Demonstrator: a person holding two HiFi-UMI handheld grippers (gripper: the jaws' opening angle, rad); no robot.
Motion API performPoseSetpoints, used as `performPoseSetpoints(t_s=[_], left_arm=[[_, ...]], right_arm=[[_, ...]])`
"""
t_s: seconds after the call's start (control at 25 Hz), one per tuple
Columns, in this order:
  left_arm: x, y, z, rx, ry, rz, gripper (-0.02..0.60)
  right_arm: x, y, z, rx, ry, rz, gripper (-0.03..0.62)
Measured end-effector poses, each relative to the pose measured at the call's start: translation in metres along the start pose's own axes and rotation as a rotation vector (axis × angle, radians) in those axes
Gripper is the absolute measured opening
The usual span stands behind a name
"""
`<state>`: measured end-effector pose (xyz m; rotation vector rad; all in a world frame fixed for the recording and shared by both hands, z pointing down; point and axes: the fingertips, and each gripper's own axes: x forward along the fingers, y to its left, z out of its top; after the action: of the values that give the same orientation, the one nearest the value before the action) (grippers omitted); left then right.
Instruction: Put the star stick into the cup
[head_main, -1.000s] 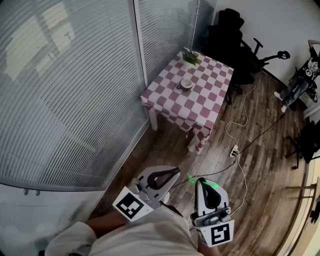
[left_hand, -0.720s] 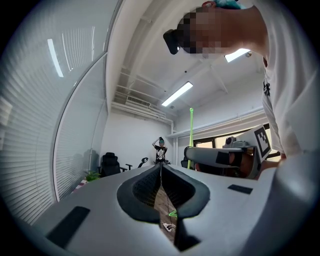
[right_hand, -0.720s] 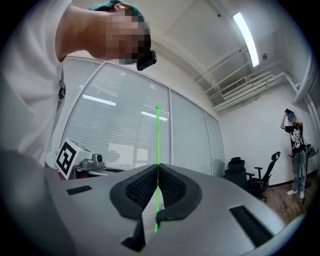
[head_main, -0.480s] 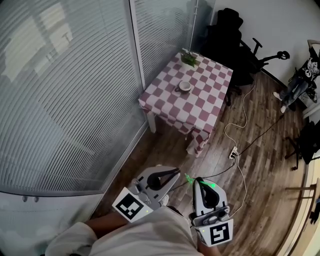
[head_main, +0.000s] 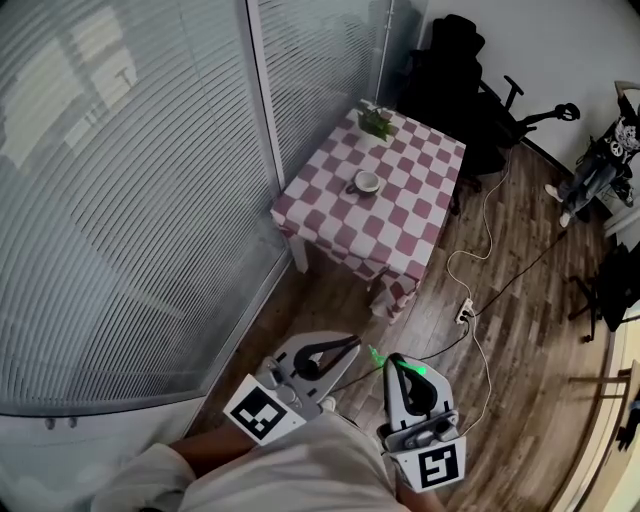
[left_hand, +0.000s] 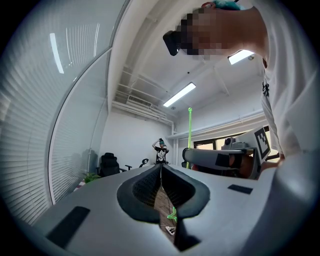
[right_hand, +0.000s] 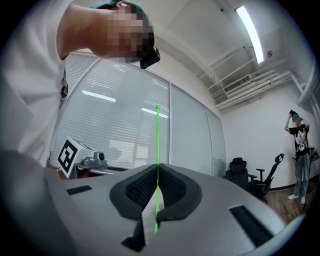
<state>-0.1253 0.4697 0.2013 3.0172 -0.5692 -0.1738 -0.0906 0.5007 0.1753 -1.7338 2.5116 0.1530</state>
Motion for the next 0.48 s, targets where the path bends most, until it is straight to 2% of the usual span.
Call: performPoseSetpoints(t_s=[0.36,0.48], left_arm=[[0.031,0.059,0.005,-0.013,-0.003,-0.024,0.038],[0.043,0.080,0.008,-0.010,-0.002,-0.038,0.038]], right_arm=[[0.056,-0.027,-0.003,-0.019,-0.022,0.023,0.032],[0.082,-0.037,-0.001,0.015,-0.025,-0.004,0.032]])
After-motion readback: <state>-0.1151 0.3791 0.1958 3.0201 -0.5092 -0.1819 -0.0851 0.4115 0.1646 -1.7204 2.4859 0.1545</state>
